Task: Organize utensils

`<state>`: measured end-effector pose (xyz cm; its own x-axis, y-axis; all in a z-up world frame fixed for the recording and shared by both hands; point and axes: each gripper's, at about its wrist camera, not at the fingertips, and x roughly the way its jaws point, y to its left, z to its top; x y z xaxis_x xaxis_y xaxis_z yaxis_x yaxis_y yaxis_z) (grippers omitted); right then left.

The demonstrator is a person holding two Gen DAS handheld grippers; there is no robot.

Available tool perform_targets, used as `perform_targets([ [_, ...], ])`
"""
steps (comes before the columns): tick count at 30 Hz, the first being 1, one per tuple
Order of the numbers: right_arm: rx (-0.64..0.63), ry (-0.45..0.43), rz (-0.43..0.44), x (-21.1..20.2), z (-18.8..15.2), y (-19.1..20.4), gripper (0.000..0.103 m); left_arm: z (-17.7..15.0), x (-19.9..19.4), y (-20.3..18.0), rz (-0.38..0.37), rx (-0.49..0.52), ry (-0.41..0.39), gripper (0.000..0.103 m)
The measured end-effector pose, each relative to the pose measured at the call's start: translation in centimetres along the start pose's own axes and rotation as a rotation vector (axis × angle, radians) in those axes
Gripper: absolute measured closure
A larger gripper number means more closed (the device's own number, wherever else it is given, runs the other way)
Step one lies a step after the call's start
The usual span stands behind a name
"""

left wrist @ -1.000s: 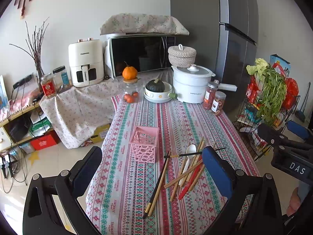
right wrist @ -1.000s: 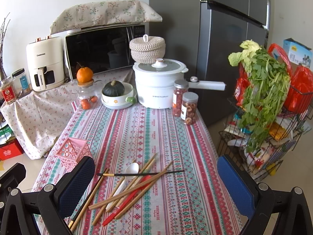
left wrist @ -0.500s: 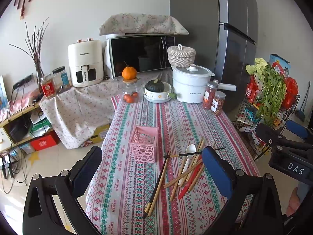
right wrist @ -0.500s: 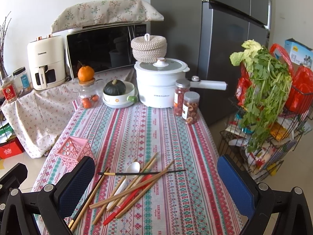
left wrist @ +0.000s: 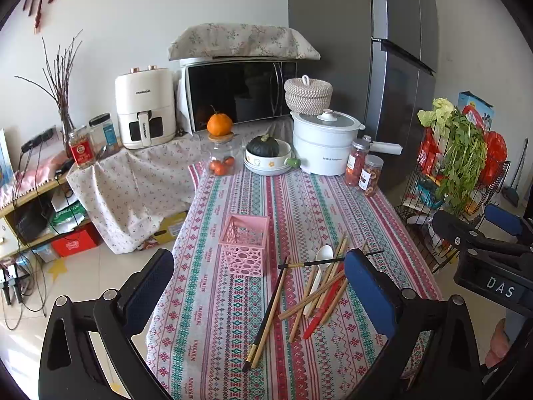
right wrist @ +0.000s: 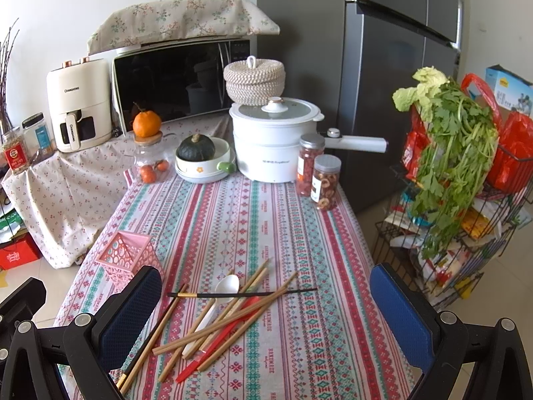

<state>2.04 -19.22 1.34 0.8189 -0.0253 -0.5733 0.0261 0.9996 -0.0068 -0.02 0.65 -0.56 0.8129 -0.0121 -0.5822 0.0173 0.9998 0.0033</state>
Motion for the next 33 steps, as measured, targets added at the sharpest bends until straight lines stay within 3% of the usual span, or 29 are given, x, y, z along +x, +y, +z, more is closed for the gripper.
perform_targets([
  [10,0.000,0.007,0.003,0.1,-0.1,0.1,0.000,-0.3,0.3,-0.1,-0.006,0.003,0.014,0.000],
  [15,0.003,0.050,0.013,1.4,-0.1,-0.2,0.000,0.1,1.6,-1.2,-0.035,0.025,0.051,0.000],
  [18,0.016,0.086,0.016,2.7,0.1,-0.6,0.000,0.7,3.0,-1.3,-0.101,0.039,0.110,0.000],
  [22,0.037,0.124,0.006,4.4,0.3,-1.7,0.000,1.2,5.0,-1.7,-0.124,0.062,0.159,0.000],
  [28,0.095,0.242,-0.001,8.6,0.3,-4.5,0.000,1.2,10.5,-2.4,-0.220,0.080,0.321,0.000],
  [33,0.146,0.354,-0.013,12.2,-0.3,-7.3,0.000,0.9,14.6,-5.3,-0.285,0.179,0.410,0.004],
])
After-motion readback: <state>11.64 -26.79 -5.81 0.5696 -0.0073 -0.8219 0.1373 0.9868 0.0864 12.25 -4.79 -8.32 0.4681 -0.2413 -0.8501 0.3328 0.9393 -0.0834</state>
